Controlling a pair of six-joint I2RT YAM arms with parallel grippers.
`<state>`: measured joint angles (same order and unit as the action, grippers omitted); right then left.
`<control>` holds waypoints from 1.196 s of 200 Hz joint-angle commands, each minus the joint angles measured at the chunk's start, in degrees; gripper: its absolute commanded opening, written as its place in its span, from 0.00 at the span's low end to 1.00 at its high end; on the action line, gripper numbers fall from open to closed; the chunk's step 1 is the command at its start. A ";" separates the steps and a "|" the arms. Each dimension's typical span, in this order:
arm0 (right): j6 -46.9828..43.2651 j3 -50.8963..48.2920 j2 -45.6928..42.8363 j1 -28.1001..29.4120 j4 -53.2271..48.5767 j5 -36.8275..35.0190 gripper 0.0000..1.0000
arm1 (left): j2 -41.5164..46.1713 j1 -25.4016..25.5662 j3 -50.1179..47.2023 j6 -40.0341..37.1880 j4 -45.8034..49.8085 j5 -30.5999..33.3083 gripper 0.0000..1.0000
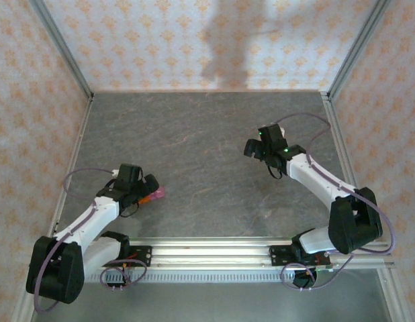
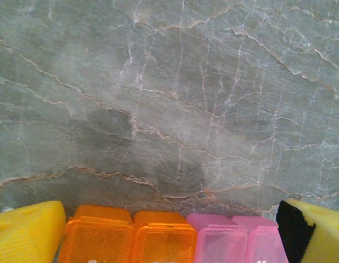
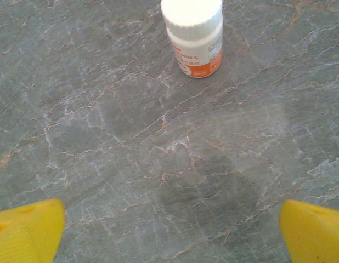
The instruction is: Sort the pills into containers
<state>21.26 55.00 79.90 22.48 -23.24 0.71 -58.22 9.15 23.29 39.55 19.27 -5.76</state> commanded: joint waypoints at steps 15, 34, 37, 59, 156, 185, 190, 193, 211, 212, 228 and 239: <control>1.23 2.57 1.31 0.66 -1.89 1.44 0.99 | -0.24 1.30 -1.91 3.14 -4.13 -2.96 1.00; 1.77 2.66 1.57 0.81 -2.06 1.89 0.98 | -0.10 2.48 -2.53 5.34 -5.97 -3.56 1.00; 1.84 2.61 1.64 0.83 -2.01 2.05 0.97 | -0.07 2.73 -2.62 5.69 -6.29 -3.62 1.00; 2.20 2.74 2.03 1.13 -2.24 2.45 0.96 | 0.12 4.37 -3.22 8.32 -8.83 -3.72 1.00; 2.33 1.96 2.78 1.26 -2.88 3.06 0.95 | -8.57 16.18 0.36 15.59 -20.45 -0.51 1.00; 2.37 0.90 2.65 1.32 -2.51 3.55 0.95 | -15.24 21.34 4.61 16.52 -23.60 0.64 1.00; 2.38 0.73 2.63 1.26 -2.51 3.54 0.95 | -16.40 22.12 5.61 16.61 -23.99 0.78 1.00; 2.39 0.60 2.57 1.25 -2.52 3.67 0.95 | -16.98 22.85 6.11 16.70 -24.25 0.91 1.00; 2.30 -0.04 2.01 1.38 -2.78 3.98 0.94 | -20.92 26.01 9.32 16.87 -25.62 1.27 1.00; 2.30 -0.10 2.01 1.36 -2.77 4.01 0.94 | -21.12 26.14 9.45 16.87 -25.61 1.32 1.00; 2.07 -0.92 1.17 1.38 -2.62 4.61 0.94 | -23.93 28.11 12.46 16.90 -26.03 1.36 1.00; 1.83 -1.38 0.68 1.43 -2.45 4.95 0.94 | -25.49 28.92 14.14 16.88 -26.35 1.25 1.00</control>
<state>22.96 55.40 82.43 23.49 -24.84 5.02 -81.23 36.07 33.41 54.72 -1.85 -2.50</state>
